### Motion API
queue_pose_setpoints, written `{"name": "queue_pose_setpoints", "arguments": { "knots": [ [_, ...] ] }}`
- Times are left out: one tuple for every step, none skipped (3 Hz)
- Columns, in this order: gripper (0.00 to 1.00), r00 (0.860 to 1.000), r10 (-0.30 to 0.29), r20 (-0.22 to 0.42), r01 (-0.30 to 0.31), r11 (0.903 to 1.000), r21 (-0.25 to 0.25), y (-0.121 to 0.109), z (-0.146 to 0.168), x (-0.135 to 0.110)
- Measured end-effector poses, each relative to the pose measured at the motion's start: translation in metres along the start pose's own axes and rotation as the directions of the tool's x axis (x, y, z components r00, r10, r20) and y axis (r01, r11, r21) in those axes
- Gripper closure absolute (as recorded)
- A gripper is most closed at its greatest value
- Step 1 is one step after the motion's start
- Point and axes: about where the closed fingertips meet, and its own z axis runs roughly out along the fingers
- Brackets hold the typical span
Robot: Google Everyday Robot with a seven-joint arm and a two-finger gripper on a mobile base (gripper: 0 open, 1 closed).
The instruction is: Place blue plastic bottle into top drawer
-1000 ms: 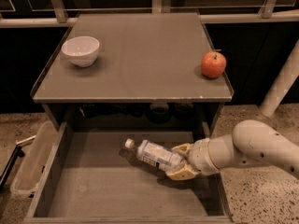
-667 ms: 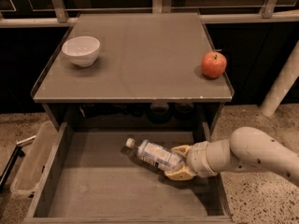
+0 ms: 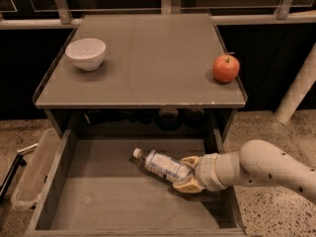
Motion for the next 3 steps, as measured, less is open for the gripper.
{"name": "queue_pose_setpoints", "arguments": {
  "knots": [
    [0.58,1.0,0.0,0.0,0.0,1.0,0.0,0.0,0.0,0.0],
    [0.35,1.0,0.0,0.0,0.0,1.0,0.0,0.0,0.0,0.0],
    [0.11,1.0,0.0,0.0,0.0,1.0,0.0,0.0,0.0001,0.0]
  ]
}}
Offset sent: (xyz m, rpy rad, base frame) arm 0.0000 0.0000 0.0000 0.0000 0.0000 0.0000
